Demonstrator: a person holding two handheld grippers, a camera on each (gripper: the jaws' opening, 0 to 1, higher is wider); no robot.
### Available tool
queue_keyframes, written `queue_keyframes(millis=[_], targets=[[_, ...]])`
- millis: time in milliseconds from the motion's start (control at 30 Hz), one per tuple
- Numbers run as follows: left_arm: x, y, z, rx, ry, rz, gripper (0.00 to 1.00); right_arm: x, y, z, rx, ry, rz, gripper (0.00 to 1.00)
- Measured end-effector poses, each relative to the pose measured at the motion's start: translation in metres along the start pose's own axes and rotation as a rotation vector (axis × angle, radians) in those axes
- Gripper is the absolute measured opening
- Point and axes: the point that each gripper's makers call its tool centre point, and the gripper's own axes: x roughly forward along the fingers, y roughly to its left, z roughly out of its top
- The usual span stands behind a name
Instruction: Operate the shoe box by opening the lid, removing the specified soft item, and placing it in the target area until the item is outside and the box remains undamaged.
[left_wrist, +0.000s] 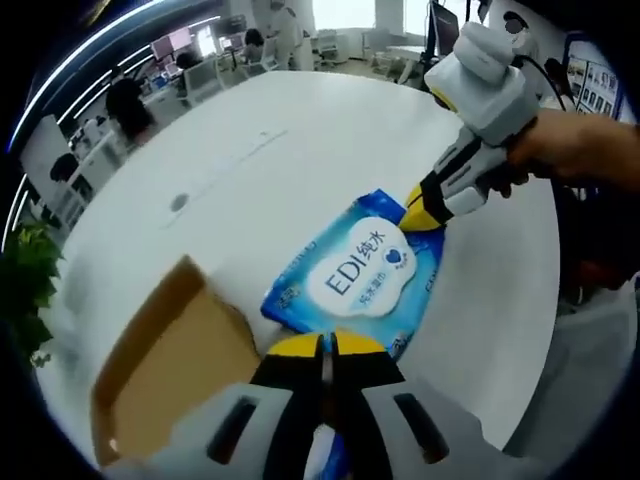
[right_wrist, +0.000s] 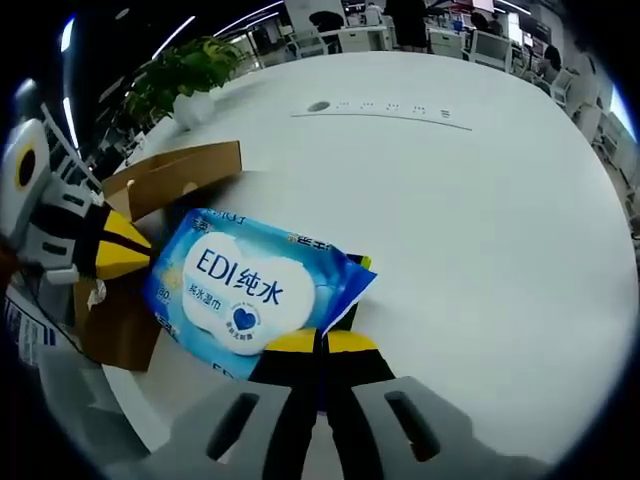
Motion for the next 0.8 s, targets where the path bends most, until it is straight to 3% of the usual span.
queue_keyframes(millis=[300, 800], targets=[[-0.018, -0.002, 0.004, -0.103, -0.076, -0.048, 0.07, -0.002, 0.0, 0.001, -0.015, -0.011, -0.006, 0.0], [-0.045, 0.005, -0.008, -0.15, -0.131, -0.035, 0.16, -0.019, 0.005, 0.013, -0.112, -0.055, -0.043, 0.13]])
